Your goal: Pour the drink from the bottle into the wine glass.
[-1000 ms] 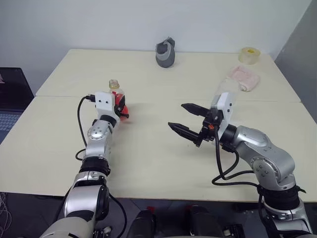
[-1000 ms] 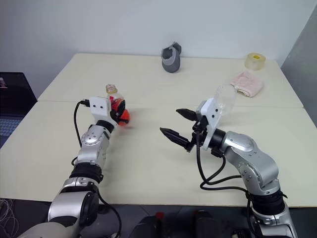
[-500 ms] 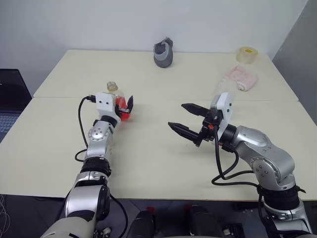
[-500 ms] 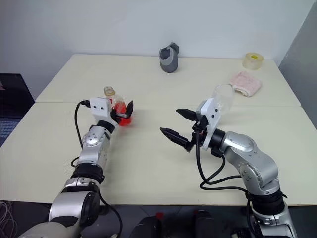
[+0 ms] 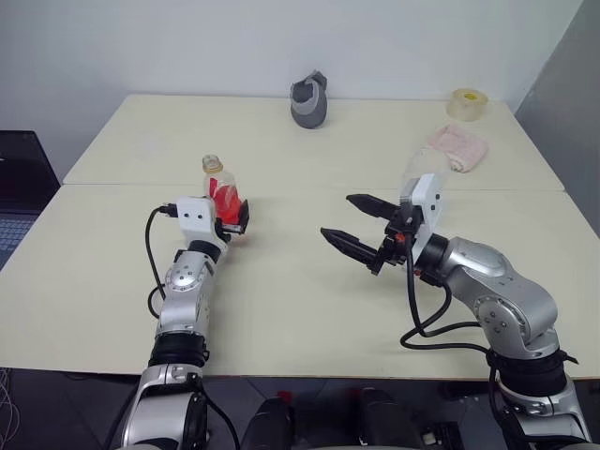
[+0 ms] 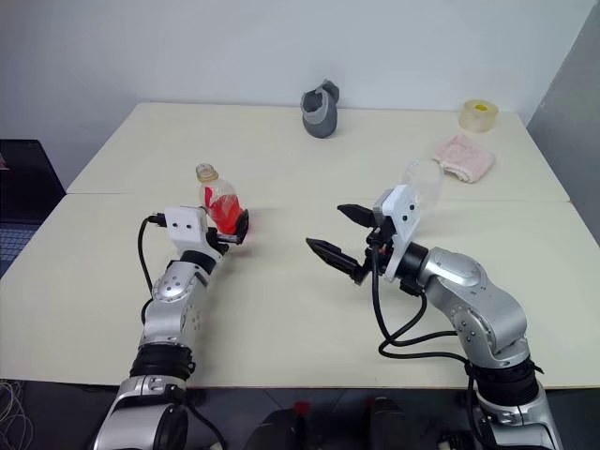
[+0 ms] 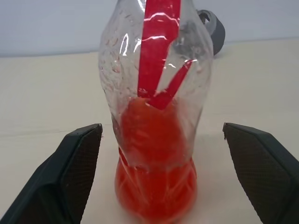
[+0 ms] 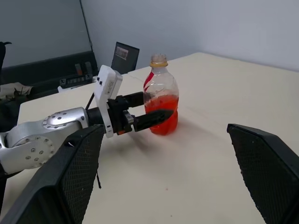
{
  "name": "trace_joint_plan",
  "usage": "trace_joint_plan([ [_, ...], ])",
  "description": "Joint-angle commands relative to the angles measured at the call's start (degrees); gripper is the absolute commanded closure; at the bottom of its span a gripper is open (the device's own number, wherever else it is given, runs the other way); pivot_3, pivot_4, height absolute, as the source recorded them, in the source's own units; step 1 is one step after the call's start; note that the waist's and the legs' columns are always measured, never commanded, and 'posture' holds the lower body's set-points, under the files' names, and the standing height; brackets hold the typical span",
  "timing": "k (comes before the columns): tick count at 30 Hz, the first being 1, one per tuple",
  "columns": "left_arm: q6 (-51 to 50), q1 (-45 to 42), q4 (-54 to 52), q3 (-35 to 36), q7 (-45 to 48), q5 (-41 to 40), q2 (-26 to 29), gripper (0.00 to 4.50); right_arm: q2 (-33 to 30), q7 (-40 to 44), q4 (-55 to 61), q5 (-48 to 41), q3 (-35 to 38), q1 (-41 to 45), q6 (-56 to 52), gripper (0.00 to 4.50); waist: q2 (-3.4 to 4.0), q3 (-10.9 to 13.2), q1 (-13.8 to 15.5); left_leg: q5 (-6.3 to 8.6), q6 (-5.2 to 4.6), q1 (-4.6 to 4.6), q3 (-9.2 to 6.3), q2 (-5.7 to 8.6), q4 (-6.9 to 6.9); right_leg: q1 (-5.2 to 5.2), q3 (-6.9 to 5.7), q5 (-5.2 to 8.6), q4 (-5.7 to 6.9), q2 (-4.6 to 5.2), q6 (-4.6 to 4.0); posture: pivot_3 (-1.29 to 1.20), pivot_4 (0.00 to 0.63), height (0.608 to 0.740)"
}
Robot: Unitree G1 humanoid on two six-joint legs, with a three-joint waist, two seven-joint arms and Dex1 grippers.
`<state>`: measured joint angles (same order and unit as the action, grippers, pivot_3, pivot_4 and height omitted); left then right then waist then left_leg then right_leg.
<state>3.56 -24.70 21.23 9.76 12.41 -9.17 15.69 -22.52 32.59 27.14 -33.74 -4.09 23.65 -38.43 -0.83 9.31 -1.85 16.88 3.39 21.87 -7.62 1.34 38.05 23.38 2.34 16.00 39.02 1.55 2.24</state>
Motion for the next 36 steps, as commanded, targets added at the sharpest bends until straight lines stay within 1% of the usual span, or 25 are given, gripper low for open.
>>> trace_joint_plan([
  [1, -3.5, 3.8, -9.4, 0.8, -1.1, -1.2, -0.3, 0.04, -0.6, 0.5, 1.7, -0.6, 1.7, 0.0, 1.2, 0.0, 0.0, 0.0, 0.0, 0.0, 0.0, 0.0, 0.01, -0.01, 0.0, 0.0, 0.01, 0.0, 0.0, 0.0, 0.0, 0.0, 0.15, 0.74],
  [6, -10.6, 11.5, -21.7, 1.4, -0.9, -2.9, 0.2, 0.04, -1.6, 0.0, 3.1, -0.8, 2.6, -2.2, 1.0, 0.0, 0.0, 0.0, 0.0, 0.03, -0.06, -0.01, 0.0, -0.06, -0.01, 0.0, 0.02, 0.0, 0.0, 0.02, 0.0, 0.0, 0.15, 0.74],
  [10, -18.2, 20.8, -34.3, 0.3, 0.9, -6.5, 0.0, 0.04, -3.0, -1.7, 5.9, 0.7, 3.8, -8.4, 1.3, 0.0, 0.0, 0.0, 0.1, 0.06, -0.09, -0.03, 0.0, -0.13, -0.05, -0.07, 0.03, 0.01, -0.05, 0.09, 0.01, 0.0, 0.15, 0.74],
  [14, -24.7, 27.4, -45.4, -1.5, 5.7, -11.5, 2.4, 0.04, -5.2, -6.2, 6.3, 7.3, 5.1, -15.3, 2.8, 0.0, -0.01, 0.0, 0.2, 0.08, -0.14, -0.08, 0.04, -0.1, -0.04, -0.15, 0.03, 0.01, -0.04, 0.13, 0.02, 0.0, 0.15, 0.74],
  [17, -28.1, 28.6, -52.4, -3.3, 13.5, -17.2, 6.9, 0.04, -4.2, -11.8, 1.4, 13.0, 6.3, -17.5, 4.6, 0.0, -0.02, 0.0, 0.2, 0.09, -0.16, -0.12, 0.11, -0.07, -0.02, -0.2, -0.02, 0.01, -0.01, 0.08, 0.02, 0.0, 0.15, 0.74],
  [21, -29.8, 28.0, -53.2, -3.6, 21.6, -21.6, 12.5, 0.04, -1.6, -14.8, -5.3, 16.8, 6.7, -16.1, 8.8, 0.0, 0.06, -0.1, 0.0, 0.07, -0.12, -0.24, 0.42, -0.05, -0.09, -0.22, 0.15, 0.01, -0.01, -0.12, 0.01, 0.0, 0.15, 0.74],
  [25, -29.5, 26.4, -51.9, -3.8, 26.3, -22.9, 15.5, 0.04, 1.6, -17.6, -11.7, 18.3, 8.0, -12.2, 11.0, 0.0, 0.1, 0.0, -0.4, 0.09, -0.15, -0.34, 0.57, -0.18, -0.17, -0.2, 0.23, 0.02, 0.0, -0.25, -0.02, 0.0, 0.15, 0.74],
  [30, -29.5, 23.0, -49.4, -4.8, 28.9, -23.6, 16.0, 0.04, 4.1, -18.6, -18.1, 18.7, 9.4, -8.3, 13.4, 0.0, 0.1, 0.0, 0.0, 0.1, -0.16, -0.3, 0.55, -0.15, -0.14, -0.21, 0.21, 0.01, -0.03, -0.25, -0.03, 0.0, 0.15, 0.74],
  [36, -27.5, 20.1, -45.2, -5.7, 32.2, -22.0, 16.2, 0.04, 6.6, -18.9, -26.9, 19.7, 9.6, -2.5, 17.2, 0.0, 0.11, 0.0, 0.0, 0.09, -0.15, -0.3, 0.56, -0.15, -0.14, -0.19, 0.22, 0.01, -0.01, -0.24, -0.04, 0.0, 0.15, 0.74],
])
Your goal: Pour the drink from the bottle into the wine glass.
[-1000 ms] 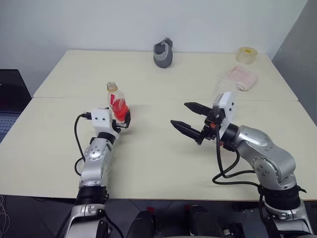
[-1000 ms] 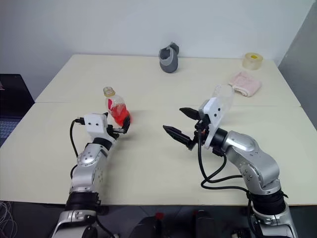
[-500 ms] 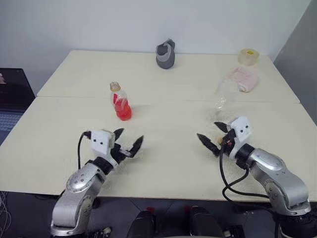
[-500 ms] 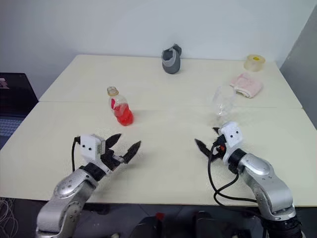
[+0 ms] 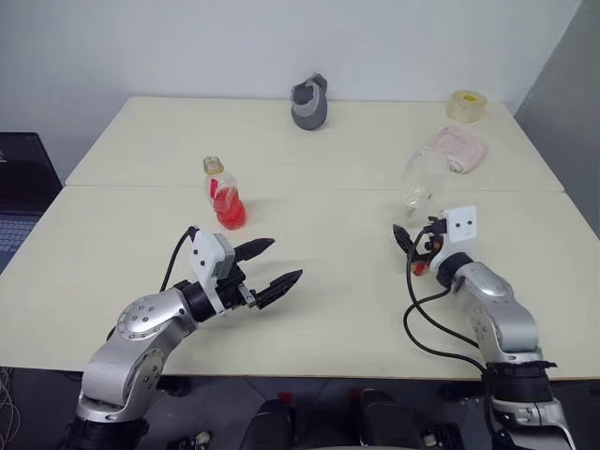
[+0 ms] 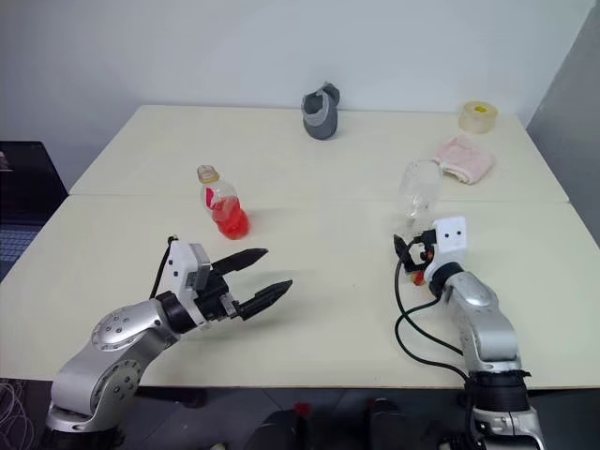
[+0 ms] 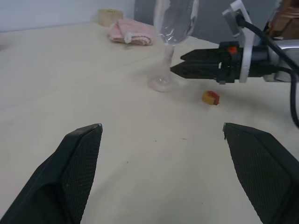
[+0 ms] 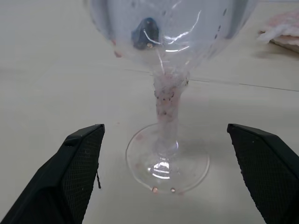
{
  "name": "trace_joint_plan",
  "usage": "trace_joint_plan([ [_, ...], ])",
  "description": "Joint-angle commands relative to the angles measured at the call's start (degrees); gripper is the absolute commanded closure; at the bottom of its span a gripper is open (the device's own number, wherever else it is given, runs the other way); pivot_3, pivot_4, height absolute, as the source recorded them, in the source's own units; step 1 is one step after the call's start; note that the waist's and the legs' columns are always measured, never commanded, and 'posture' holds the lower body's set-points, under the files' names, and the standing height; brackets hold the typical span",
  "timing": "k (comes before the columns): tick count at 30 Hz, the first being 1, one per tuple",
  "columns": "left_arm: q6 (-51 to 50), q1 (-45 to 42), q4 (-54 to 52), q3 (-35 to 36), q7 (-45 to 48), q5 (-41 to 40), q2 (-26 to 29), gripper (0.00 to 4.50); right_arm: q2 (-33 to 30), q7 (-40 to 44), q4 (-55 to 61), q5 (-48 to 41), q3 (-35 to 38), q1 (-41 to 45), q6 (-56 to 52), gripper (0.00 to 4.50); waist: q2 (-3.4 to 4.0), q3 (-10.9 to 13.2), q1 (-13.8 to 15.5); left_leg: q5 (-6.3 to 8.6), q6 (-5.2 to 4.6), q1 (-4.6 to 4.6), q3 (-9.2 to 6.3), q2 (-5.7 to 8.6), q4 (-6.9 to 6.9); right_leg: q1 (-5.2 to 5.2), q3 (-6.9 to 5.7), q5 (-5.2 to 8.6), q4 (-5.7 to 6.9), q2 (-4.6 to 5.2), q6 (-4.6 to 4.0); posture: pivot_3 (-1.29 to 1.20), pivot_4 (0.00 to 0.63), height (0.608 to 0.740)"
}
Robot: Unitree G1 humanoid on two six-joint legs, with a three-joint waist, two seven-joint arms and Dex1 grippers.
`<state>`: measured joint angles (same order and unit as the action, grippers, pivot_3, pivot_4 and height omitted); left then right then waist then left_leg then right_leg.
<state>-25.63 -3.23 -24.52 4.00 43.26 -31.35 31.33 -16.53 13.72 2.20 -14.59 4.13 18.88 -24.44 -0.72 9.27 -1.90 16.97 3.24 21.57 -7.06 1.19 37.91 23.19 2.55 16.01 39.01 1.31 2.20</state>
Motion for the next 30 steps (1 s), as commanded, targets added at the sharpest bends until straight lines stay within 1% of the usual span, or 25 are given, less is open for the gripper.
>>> trace_joint_plan([
  [1, 1.8, -1.8, 1.0, 0.0, 1.5, 0.3, 0.5, 0.04, 0.8, 0.0, -3.2, 0.7, 1.4, 3.0, 3.9, 0.0, 0.0, 0.0, 0.0, 0.0, 0.0, 0.0, 0.0, 0.0, 0.0, 0.0, 0.0, 0.0, 0.0, 0.0, 0.0, 0.0, 0.15, 0.74],
  [5, 4.6, -3.4, 3.6, -1.5, 2.6, 2.9, -0.1, 0.04, 1.9, -0.1, -10.6, 1.3, 1.7, 6.2, 7.5, 0.0, 0.01, 0.0, 0.0, 0.0, 0.0, 0.0, 0.0, 0.01, 0.01, 0.0, 0.0, 0.0, 0.0, 0.0, 0.0, 0.0, 0.15, 0.74],
  [10, 5.5, -3.9, 4.4, -2.0, 2.7, 3.4, -0.8, 0.04, 3.1, 0.5, -16.5, 1.5, 1.8, 8.7, 10.6, 0.0, 0.01, 0.0, -0.1, 0.0, 0.0, 0.01, 0.01, 0.0, 0.0, 0.02, 0.01, 0.0, 0.0, 0.01, -0.01, 0.0, 0.15, 0.74],
  [12, 6.1, -3.6, 4.6, -2.0, 2.8, 3.7, -0.9, 0.0, 3.5, 0.8, -17.8, 1.5, 2.1, 9.0, 11.9, 0.39, 0.01, 0.0, -0.1, 0.0, 0.0, 0.01, 0.01, 0.0, 0.0, 0.02, 0.01, 0.0, 0.0, 0.01, -0.01, 0.0, 0.15, 0.74],
  [14, 6.5, -3.4, 4.7, -1.8, 2.8, 3.9, -1.0, 0.0, 3.5, 1.3, -17.9, 1.5, 2.2, 8.8, 12.5, 0.95, 0.02, 0.0, -0.1, 0.0, -0.01, 0.01, 0.0, 0.0, 0.0, 0.02, 0.0, 0.0, 0.0, 0.01, -0.01, 0.0, 0.15, 0.74],
  [23, 6.7, -1.0, 3.3, -1.3, 2.1, 4.0, -1.3, 0.0, 3.2, 2.5, -16.9, 2.3, 1.8, 9.2, 12.8, 4.19, 0.03, 0.0, -0.1, 0.01, -0.02, 0.01, -0.01, 0.0, 0.01, 0.02, 0.01, -0.01, 0.01, 0.02, -0.01, 0.0, 0.15, 0.74],
  [24, 6.6, -0.3, 3.1, -1.0, 2.0, 4.0, -1.2, 0.0, 3.3, 2.6, -16.7, 2.5, 1.4, 9.5, 12.8, 4.39, 0.03, 0.0, -0.1, 0.01, -0.02, 0.01, 0.0, 0.0, 0.01, 0.02, 0.01, -0.01, 0.01, 0.02, -0.01, 0.0, 0.15, 0.74],
  [27, 6.1, 2.2, 1.9, 0.3, 0.8, 3.4, -1.1, 0.0, 3.9, 4.1, -15.2, 3.2, -0.9, 10.8, 12.5, 4.39, 0.07, 0.0, -0.3, 0.01, -0.02, 0.0, -0.01, -0.02, -0.01, 0.03, 0.01, -0.01, 0.01, 0.01, -0.01, 0.0, 0.15, 0.74],
  [30, 6.4, 7.2, -0.7, 2.4, -0.7, 3.3, -1.0, 0.0, 5.9, 7.5, -13.4, 2.1, -4.1, 12.9, 10.9, 4.39, 0.11, 0.1, -1.3, 0.02, -0.03, 0.01, 0.0, -0.07, -0.04, 0.07, 0.03, -0.01, 0.04, -0.01, -0.01, 0.0, 0.15, 0.74],
])
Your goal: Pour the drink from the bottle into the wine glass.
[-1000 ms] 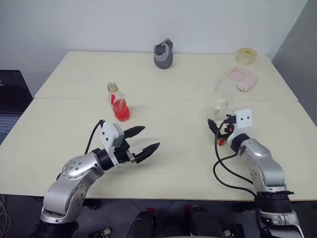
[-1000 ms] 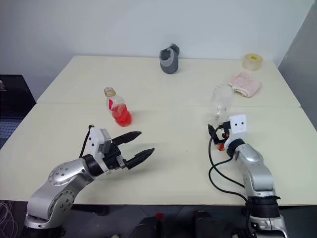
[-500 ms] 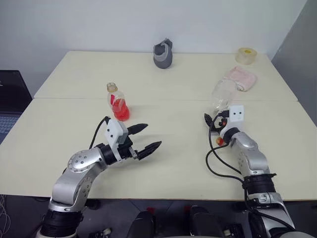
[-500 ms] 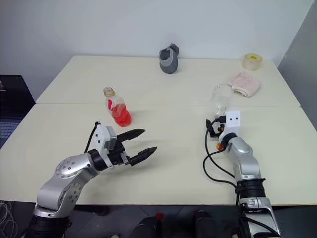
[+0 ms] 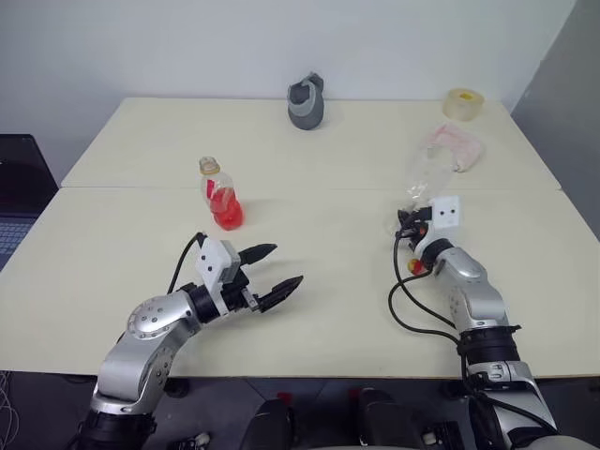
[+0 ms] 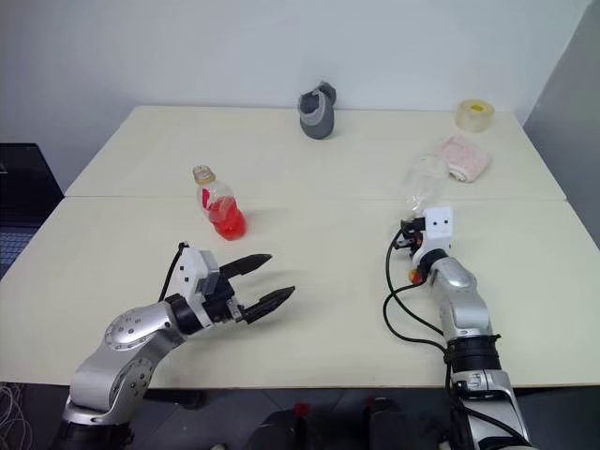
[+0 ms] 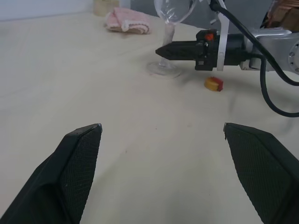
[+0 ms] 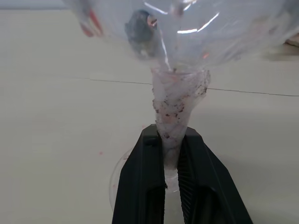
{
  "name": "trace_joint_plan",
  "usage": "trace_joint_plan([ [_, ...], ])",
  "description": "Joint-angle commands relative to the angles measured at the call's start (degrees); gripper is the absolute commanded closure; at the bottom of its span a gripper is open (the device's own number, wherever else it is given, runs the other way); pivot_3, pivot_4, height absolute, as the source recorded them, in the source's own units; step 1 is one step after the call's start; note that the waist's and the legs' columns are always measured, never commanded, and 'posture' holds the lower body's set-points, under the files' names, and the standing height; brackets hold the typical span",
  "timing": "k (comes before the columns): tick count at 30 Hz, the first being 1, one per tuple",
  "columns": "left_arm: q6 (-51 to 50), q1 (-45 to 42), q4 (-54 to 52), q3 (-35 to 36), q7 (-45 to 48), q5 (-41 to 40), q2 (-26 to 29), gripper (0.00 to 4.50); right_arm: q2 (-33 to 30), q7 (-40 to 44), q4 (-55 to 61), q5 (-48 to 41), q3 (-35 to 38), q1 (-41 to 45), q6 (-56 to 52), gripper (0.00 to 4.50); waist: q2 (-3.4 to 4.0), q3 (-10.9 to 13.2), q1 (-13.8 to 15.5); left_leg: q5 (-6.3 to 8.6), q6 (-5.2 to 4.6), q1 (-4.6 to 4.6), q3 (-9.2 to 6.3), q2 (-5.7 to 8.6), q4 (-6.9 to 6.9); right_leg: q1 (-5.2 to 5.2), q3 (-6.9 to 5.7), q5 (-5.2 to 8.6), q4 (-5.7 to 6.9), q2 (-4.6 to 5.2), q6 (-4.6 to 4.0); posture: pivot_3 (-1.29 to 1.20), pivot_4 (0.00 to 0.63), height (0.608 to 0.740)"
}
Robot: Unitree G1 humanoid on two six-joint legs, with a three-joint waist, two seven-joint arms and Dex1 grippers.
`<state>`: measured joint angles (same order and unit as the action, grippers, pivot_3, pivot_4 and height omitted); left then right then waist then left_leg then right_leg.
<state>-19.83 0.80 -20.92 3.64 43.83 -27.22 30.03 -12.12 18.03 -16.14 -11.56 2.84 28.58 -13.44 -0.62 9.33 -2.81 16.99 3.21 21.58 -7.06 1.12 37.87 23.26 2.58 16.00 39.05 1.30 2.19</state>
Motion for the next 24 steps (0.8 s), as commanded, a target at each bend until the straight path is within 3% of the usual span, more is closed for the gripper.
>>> trace_joint_plan([
  [1, 0.9, 5.3, -5.3, 3.4, -1.7, -0.6, 0.3, 0.0, 1.9, 4.4, 5.2, -0.4, -4.2, 3.9, -0.1, 4.39, 0.04, 0.0, -0.5, 0.0, 0.0, -0.01, -0.02, -0.04, -0.02, 0.01, 0.02, 0.0, 0.0, -0.01, 0.0, 0.0, 0.15, 0.74],
  [7, 1.8, 17.3, -10.9, 10.4, -6.9, -0.7, -1.6, 0.0, 5.5, 10.2, 1.8, 2.5, -12.3, 9.1, -0.8, 4.39, 0.09, 0.1, -0.5, 0.01, -0.01, -0.01, -0.05, -0.46, -0.02, 0.01, -0.02, -0.01, -0.03, -0.04, -0.04, 0.0, 0.15, 0.74],
  [12, 4.1, 25.2, -14.3, 11.9, -7.4, -0.2, -3.2, 0.0, 8.2, 14.1, -4.9, 3.8, -15.8, 11.6, -0.7, 4.39, 0.08, 0.0, 0.2, 0.01, 0.0, 0.0, 0.0, -0.42, 0.0, -0.03, -0.05, -0.02, -0.09, -0.04, -0.04, 0.0, 0.15, 0.74],
  [22, 10.3, 26.5, -11.0, 13.2, -8.1, 2.4, -4.7, 0.0, 9.4, 13.7, -18.4, 6.9, -14.7, 14.1, 6.5, 4.39, 0.09, 0.1, 0.4, 0.02, 0.0, -0.1, 0.11, -0.46, -0.03, -0.06, -0.01, -0.03, -0.07, -0.11, -0.08, 0.0, 0.15, 0.74],
  [24, 10.8, 25.9, -10.3, 12.8, -8.2, 2.5, -4.8, 0.0, 9.1, 14.1, -17.5, 6.8, -14.4, 13.5, 7.7, 3.66, 0.09, 0.1, 0.4, 0.02, 0.0, -0.1, 0.11, -0.46, -0.03, -0.06, -0.01, -0.03, -0.07, -0.11, -0.08, 0.0, 0.15, 0.74],
])
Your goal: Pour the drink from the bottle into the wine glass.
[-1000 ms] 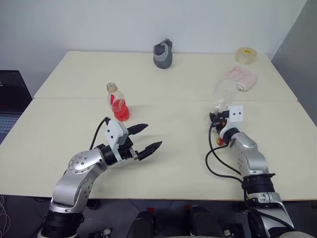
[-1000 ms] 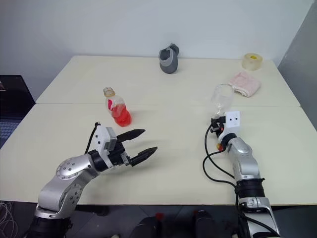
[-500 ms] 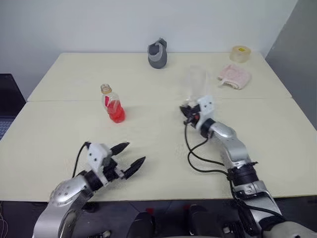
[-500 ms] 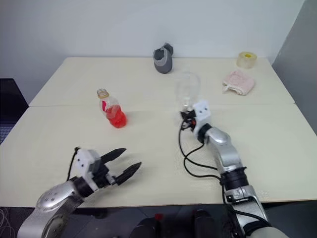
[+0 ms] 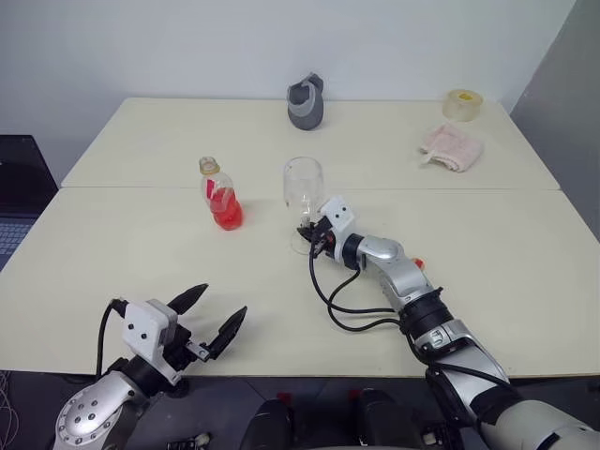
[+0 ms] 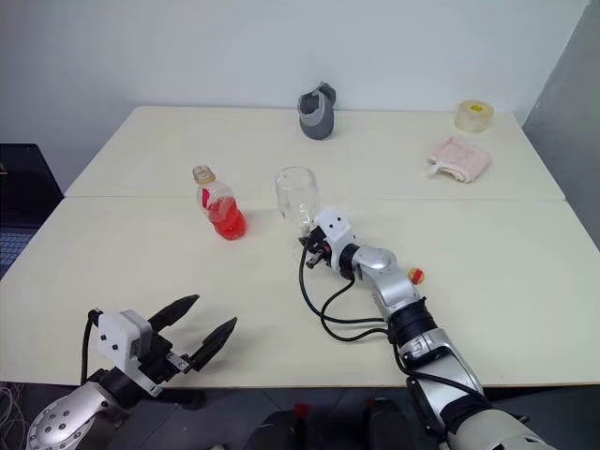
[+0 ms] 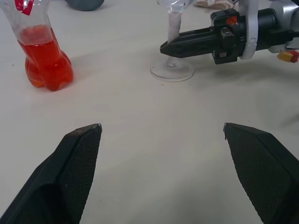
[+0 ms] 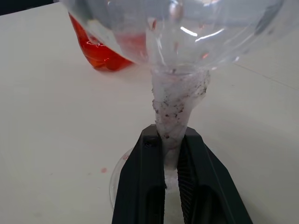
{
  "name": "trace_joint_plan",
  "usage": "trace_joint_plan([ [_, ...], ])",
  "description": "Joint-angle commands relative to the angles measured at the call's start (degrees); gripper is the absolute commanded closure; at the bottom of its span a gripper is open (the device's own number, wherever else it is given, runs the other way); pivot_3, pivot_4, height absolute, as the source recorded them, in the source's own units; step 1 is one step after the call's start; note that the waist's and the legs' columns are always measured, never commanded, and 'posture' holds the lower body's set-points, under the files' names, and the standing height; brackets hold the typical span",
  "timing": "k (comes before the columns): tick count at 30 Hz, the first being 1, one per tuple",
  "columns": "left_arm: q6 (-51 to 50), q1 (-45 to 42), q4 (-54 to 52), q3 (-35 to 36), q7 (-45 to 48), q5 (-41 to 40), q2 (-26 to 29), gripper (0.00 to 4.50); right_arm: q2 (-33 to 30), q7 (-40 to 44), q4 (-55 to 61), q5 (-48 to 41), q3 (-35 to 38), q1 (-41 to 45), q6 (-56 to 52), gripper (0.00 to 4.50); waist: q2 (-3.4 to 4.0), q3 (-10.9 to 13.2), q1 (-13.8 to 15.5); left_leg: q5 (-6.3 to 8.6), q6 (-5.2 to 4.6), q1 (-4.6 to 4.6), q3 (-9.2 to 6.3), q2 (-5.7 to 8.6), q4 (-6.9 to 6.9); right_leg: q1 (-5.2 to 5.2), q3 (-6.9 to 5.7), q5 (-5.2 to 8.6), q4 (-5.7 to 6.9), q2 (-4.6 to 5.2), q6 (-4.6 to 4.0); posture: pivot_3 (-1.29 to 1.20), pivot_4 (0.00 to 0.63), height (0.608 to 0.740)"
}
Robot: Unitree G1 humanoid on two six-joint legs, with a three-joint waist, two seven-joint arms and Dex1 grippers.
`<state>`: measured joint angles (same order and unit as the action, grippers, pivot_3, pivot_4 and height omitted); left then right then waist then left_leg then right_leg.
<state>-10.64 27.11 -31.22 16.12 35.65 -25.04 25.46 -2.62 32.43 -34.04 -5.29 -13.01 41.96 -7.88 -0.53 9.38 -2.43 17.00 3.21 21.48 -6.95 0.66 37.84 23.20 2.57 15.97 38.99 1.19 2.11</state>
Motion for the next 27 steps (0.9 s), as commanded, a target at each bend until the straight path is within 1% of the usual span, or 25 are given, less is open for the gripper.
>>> trace_joint_plan([
  [1, 1.7, -0.6, 0.2, 0.2, 0.0, 0.4, -0.2, 0.0, -0.5, -0.2, 0.6, 0.5, 1.6, 0.0, 2.5, 3.42, 0.0, 0.0, 0.0, 0.0, 0.0, 0.0, 0.0, 0.0, 0.0, 0.0, 0.0, 0.0, 0.0, 0.0, 0.0, 0.0, 0.15, 0.74],
  [3, 1.9, -1.3, 0.8, -0.2, 0.1, 0.5, -0.2, 0.0, -0.8, -0.6, 2.3, 0.4, 2.0, -0.6, 2.9, 2.7, 0.01, 0.0, 0.0, 0.0, 0.0, 0.01, -0.01, 0.0, 0.0, 0.0, 0.0, 0.0, 0.0, 0.0, 0.0, 0.0, 0.15, 0.74],
  [7, 2.0, -3.8, 2.9, -0.6, 0.0, 0.7, 0.1, 0.0, -2.6, 1.0, 11.1, -1.4, 2.7, -4.3, 0.0, 1.32, 0.01, 0.0, 0.0, 0.0, 0.0, 0.02, -0.01, -0.02, 0.0, 0.01, -0.01, 0.0, 0.0, 0.0, 0.0, 0.0, 0.15, 0.74],
  [11, 1.4, -6.4, 5.4, -1.0, -2.0, 1.3, -1.0, 0.0, -5.7, 4.7, 23.7, -3.8, 1.8, -10.3, -6.1, 1.32, 0.0, 0.0, 0.1, 0.0, 0.0, 0.04, -0.06, -0.02, 0.0, 0.01, -0.04, 0.0, 0.0, 0.0, 0.0, 0.0, 0.15, 0.74],
  [14, 1.0, -9.5, 6.9, -2.2, -4.9, 3.1, -2.4, 0.0, -10.2, 7.8, 37.2, -7.2, 1.8, -17.2, -11.7, 1.32, -0.01, 0.0, 0.4, 0.0, 0.0, 0.06, -0.09, -0.02, 0.01, 0.01, -0.05, 0.0, -0.01, 0.0, 0.0, 0.0, 0.15, 0.74],
  [17, 1.0, -13.5, 9.6, -1.6, -8.7, 4.9, -3.5, 0.0, -15.9, 10.8, 47.7, -10.8, 3.6, -23.0, -16.1, 1.32, -0.01, 0.0, 0.8, 0.0, 0.0, 0.12, -0.15, 0.0, 0.05, 0.0, -0.1, 0.0, -0.03, 0.02, 0.01, 0.0, 0.15, 0.74],
  [20, 2.7, -18.0, 13.6, -1.4, -11.4, 6.9, -4.2, 0.0, -20.2, 12.4, 56.7, -17.0, 6.6, -27.4, -21.0, 1.32, -0.03, 0.0, 0.6, 0.01, 0.0, 0.11, -0.14, 0.0, 0.05, -0.01, -0.1, 0.0, -0.01, 0.01, 0.01, 0.0, 0.15, 0.74],
  [23, 3.9, -23.9, 18.5, -1.4, -14.1, 9.0, -4.7, 0.0, -22.1, 12.0, 63.5, -23.3, 9.6, -29.2, -25.6, 1.32, -0.04, 0.0, 0.6, 0.0, -0.01, 0.09, -0.13, -0.05, 0.04, -0.01, -0.11, 0.0, -0.01, -0.05, 0.01, 0.0, 0.15, 0.74],
  [27, 4.7, -32.3, 24.9, -1.7, -15.5, 11.0, -3.7, 0.0, -21.8, 9.0, 69.0, -28.8, 11.6, -28.4, -29.4, 1.32, -0.08, 0.0, 0.7, 0.0, 0.0, 0.08, -0.12, -0.08, 0.04, -0.02, -0.12, 0.0, -0.01, -0.11, 0.0, 0.0, 0.15, 0.74],
])
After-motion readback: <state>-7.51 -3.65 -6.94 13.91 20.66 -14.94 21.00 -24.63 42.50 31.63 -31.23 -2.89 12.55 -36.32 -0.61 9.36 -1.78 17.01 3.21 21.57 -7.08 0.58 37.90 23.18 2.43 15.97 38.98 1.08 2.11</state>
